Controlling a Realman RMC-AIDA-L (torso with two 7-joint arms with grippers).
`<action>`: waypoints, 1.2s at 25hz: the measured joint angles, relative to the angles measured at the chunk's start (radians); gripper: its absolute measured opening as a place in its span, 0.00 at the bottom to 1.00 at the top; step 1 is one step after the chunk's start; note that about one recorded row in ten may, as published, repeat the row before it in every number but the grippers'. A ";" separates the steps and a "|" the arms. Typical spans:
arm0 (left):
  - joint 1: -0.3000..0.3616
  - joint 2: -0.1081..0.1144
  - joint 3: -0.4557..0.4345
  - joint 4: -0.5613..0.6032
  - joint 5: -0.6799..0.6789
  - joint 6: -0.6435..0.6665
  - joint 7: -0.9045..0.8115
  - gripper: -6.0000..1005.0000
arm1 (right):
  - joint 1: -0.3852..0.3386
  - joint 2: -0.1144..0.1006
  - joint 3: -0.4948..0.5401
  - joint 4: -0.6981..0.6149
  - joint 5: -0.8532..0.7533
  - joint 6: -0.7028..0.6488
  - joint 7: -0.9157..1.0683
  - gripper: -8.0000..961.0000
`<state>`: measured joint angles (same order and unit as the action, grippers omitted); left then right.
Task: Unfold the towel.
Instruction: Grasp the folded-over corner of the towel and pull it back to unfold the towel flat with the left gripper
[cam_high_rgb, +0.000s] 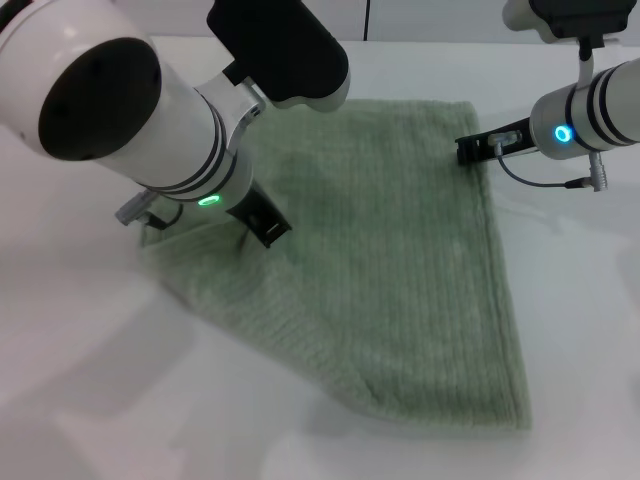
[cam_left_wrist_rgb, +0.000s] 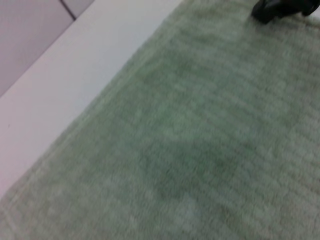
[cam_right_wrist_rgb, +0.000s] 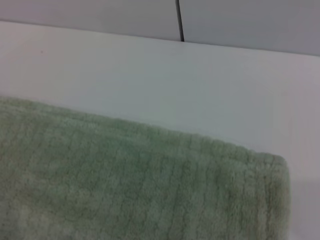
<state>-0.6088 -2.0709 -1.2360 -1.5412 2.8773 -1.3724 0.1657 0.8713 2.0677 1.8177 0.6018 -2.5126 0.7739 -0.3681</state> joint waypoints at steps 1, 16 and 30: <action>-0.004 0.000 0.000 -0.004 0.006 -0.018 -0.009 0.01 | 0.000 0.000 0.000 0.000 0.000 0.001 0.000 0.01; -0.012 0.002 0.001 -0.058 0.011 -0.169 -0.079 0.02 | 0.000 0.000 0.004 0.004 0.000 0.011 0.000 0.01; -0.059 0.003 0.005 -0.074 0.013 -0.320 -0.158 0.02 | -0.002 -0.001 0.005 0.010 -0.005 0.017 0.000 0.01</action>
<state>-0.6678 -2.0677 -1.2313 -1.6150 2.8902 -1.6921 0.0075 0.8695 2.0669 1.8223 0.6121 -2.5172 0.7906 -0.3681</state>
